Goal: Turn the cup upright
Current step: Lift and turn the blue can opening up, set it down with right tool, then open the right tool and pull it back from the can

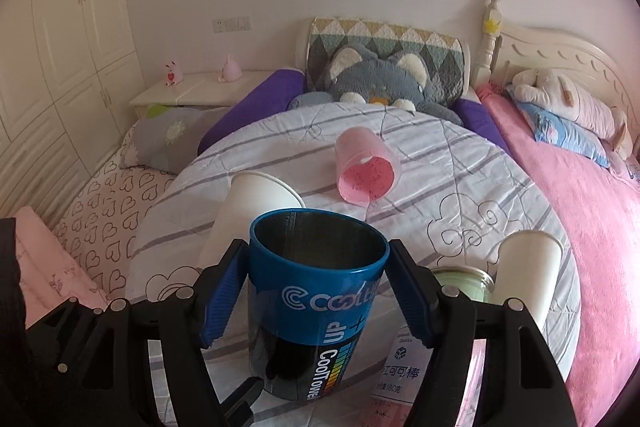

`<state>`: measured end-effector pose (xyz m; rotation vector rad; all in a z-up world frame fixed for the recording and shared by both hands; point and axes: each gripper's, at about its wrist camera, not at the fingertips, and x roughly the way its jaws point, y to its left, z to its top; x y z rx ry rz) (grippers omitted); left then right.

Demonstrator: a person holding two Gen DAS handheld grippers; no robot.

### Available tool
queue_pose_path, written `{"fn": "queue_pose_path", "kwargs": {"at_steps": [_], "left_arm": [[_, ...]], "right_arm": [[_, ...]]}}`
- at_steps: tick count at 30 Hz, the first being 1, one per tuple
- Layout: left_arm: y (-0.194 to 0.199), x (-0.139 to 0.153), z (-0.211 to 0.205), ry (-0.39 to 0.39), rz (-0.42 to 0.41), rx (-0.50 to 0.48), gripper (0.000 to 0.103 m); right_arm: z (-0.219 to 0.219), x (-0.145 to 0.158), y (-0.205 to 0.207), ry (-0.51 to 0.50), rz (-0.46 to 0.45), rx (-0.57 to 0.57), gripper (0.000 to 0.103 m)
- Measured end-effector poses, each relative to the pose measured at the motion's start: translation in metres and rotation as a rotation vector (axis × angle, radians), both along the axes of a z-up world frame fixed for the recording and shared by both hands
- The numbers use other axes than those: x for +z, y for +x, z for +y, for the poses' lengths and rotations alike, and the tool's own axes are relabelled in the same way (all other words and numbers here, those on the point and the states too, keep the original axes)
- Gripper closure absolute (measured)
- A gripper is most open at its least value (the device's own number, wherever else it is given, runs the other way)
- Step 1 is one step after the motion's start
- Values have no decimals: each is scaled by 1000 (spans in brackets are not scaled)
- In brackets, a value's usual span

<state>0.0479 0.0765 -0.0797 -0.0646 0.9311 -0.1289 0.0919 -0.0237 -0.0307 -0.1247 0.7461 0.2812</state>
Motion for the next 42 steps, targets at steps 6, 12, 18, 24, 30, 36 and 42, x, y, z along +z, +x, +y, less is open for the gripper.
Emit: {"fn": "queue_pose_path", "kwargs": {"at_steps": [6, 12, 18, 24, 30, 36, 42], "left_arm": [[-11, 0, 6, -30, -24, 13, 5], [-25, 5, 6, -14, -38, 45, 5], [-45, 19, -3, 21, -67, 69, 5], [-75, 36, -14, 46, -115, 114, 2], [-101, 51, -35, 95, -171, 121, 1], [-119, 62, -54, 160, -233, 128, 1], [-128, 68, -62, 194, -271, 131, 1]], "right_arm": [[1, -2, -22, -20, -86, 40, 32], [-5, 3, -44, 28, -135, 63, 25], [-22, 19, -70, 89, -186, 60, 22], [-53, 43, -109, 131, -270, 26, 20], [-81, 54, -139, 119, -325, -46, 18], [-106, 59, -160, 97, -369, -132, 16], [-126, 62, -168, 120, -397, -200, 15]]}}
